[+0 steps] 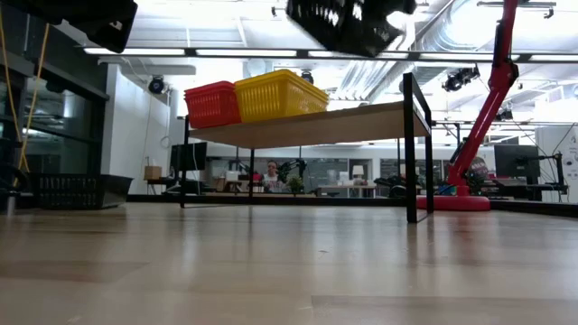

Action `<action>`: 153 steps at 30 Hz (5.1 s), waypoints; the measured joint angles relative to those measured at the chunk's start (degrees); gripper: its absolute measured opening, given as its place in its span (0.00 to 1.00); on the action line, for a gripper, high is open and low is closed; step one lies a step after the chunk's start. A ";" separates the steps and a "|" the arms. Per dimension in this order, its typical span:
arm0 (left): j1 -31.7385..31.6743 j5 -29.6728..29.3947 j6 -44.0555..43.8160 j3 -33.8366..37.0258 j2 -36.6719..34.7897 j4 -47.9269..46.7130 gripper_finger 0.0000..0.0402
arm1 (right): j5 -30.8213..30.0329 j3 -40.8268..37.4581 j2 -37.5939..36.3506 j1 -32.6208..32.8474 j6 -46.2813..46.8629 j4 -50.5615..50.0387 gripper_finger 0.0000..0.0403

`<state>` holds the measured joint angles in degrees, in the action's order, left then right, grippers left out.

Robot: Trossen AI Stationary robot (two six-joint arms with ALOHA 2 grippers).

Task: Stack baskets on shelf by color
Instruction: Put the bottom right black bin on the shelf

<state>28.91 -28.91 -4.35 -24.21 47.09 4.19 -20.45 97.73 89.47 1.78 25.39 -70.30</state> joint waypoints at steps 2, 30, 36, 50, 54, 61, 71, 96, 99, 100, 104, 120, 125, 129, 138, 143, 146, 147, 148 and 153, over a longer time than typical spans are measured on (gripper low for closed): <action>0.00 0.00 0.00 0.00 0.00 0.00 0.00 | 0.84 -0.93 0.02 -2.80 0.69 -1.63 0.00; 0.02 0.00 0.00 0.00 0.02 0.42 0.00 | 5.93 -3.98 0.37 -14.58 -6.73 -2.32 0.00; 0.02 0.00 -0.03 0.00 0.02 0.42 0.00 | 6.24 -3.98 1.82 -14.56 -7.45 -2.53 0.00; 0.02 0.00 -0.03 0.00 0.02 0.42 0.00 | 5.87 -3.98 3.58 -14.56 -8.77 -3.76 0.02; 0.02 0.00 -0.02 0.00 0.02 0.42 0.00 | 5.46 -3.96 3.58 -14.56 -8.79 -3.70 0.09; 0.00 0.00 -0.01 0.00 0.02 0.42 0.00 | 1.37 -3.96 3.58 -14.56 -9.28 -3.08 0.28; 0.01 0.00 -0.01 0.00 0.02 0.39 0.00 | 0.97 -3.96 -1.51 -10.95 -12.12 -5.74 0.35; 0.02 0.02 0.01 0.00 0.02 0.87 0.00 | -2.53 -29.25 -16.73 -1.79 -6.46 9.16 0.01; 0.02 0.02 0.03 0.00 0.00 0.90 0.00 | -2.90 -29.25 -16.73 -2.93 -7.33 11.06 0.01; 0.02 0.02 0.04 0.00 0.01 0.93 0.00 | -2.58 -29.25 -16.74 -3.27 -7.62 11.36 0.00; 0.02 0.02 0.04 0.00 0.02 0.96 0.00 | -2.00 -29.25 -16.72 -4.80 -7.90 11.58 0.00; 0.02 0.00 0.06 0.00 0.02 0.87 0.00 | -5.00 -29.25 -17.65 -7.36 -10.10 11.99 0.00; 0.02 0.00 0.06 0.00 0.02 0.92 0.00 | -1.99 -29.25 -18.82 -5.30 -5.02 7.92 0.00; 0.02 0.00 0.08 0.00 0.02 2.24 0.00 | 2.62 -29.25 -17.73 -4.25 -4.53 9.11 0.00; 0.01 0.00 0.06 0.00 0.01 2.56 0.00 | 0.63 -29.25 -12.81 -5.25 -7.53 10.71 0.00; 0.02 0.00 0.08 0.00 0.02 2.56 0.00 | -4.05 -29.25 -12.64 -6.25 -7.92 11.28 0.00; 0.01 0.00 0.08 0.00 0.01 2.56 0.00 | -7.46 -29.25 -13.43 -6.30 -7.88 11.25 0.00; 0.02 -0.01 0.08 0.00 0.02 2.55 0.00 | -8.29 -29.25 -13.53 -6.30 -7.77 11.22 0.00; 0.02 0.00 0.08 0.00 0.00 2.61 0.00 | -8.47 -29.25 -13.55 -6.30 -7.70 11.34 0.00; 0.02 0.00 0.07 0.00 0.00 2.61 0.00 | -8.65 -29.25 -13.55 -6.30 -7.99 11.46 0.00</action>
<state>28.92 -28.91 -4.28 -24.21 47.09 6.80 -29.11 68.49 75.92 -4.51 17.41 -58.84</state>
